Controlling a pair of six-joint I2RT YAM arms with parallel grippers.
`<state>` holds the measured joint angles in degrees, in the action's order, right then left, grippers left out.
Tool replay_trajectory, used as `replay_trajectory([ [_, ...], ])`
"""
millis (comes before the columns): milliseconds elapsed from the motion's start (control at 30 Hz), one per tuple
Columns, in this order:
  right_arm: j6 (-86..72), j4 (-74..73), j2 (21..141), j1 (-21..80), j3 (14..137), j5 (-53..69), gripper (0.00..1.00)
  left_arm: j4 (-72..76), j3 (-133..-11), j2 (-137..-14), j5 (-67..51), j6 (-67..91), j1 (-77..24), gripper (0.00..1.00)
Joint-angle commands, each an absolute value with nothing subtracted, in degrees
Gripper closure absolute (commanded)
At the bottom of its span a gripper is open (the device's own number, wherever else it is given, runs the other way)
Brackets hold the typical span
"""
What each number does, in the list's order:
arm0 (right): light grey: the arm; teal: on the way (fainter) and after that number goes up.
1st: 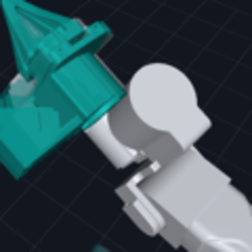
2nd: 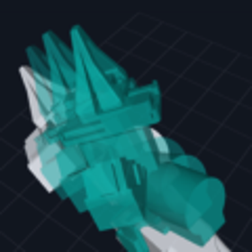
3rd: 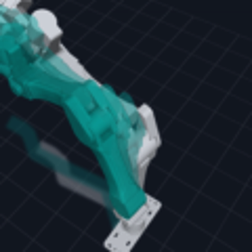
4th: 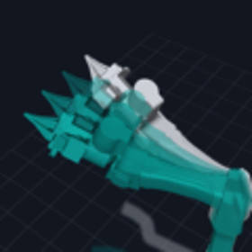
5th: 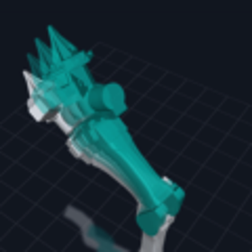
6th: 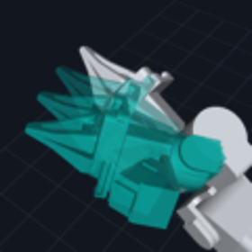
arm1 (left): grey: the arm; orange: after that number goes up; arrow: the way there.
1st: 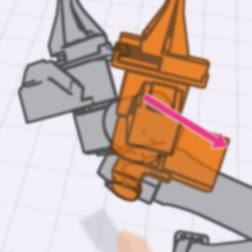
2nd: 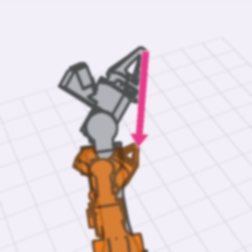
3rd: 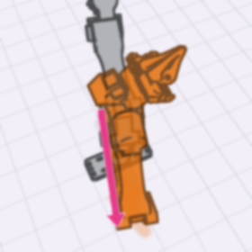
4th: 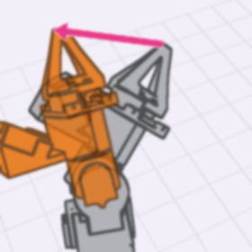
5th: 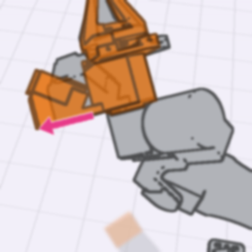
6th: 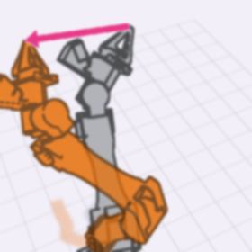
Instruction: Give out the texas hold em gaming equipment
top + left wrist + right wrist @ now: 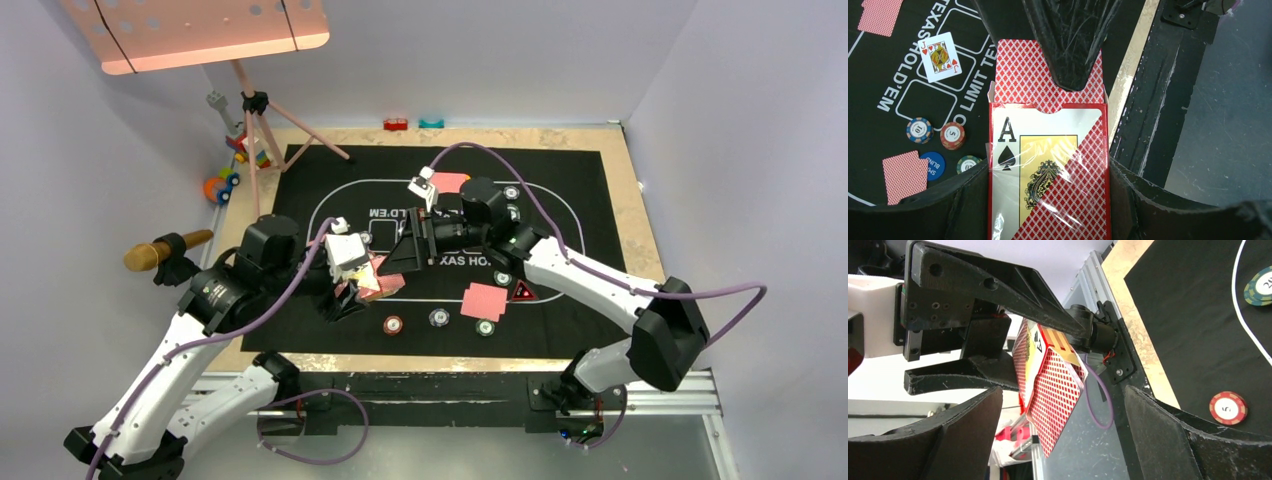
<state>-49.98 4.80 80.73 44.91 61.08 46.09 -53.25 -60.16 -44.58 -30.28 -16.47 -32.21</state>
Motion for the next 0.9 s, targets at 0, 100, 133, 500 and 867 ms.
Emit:
replay_trajectory([
  [0,-55.6,13.5,80.5,45.3,60.0,47.7,0.04,-50.0,-62.4,-44.4,-31.4,-15.6,-31.7,1.0],
  [100,-60.3,20.2,81.8,45.3,57.2,49.1,0.14,-49.8,-62.5,-44.4,-31.4,-15.5,-31.7,1.0],
  [133,-61.7,21.8,82.3,45.3,56.7,49.4,0.18,-49.8,-62.6,-44.5,-31.5,-15.5,-31.7,1.0],
  [500,-61.4,18.8,82.8,45.3,55.8,50.7,0.57,-49.8,-62.6,-44.3,-31.3,-15.6,-31.6,1.0],
  [867,-57.1,11.2,79.2,42.3,55.4,50.3,0.6,-49.9,-62.6,-44.0,-31.6,-15.3,-31.3,1.0],
])
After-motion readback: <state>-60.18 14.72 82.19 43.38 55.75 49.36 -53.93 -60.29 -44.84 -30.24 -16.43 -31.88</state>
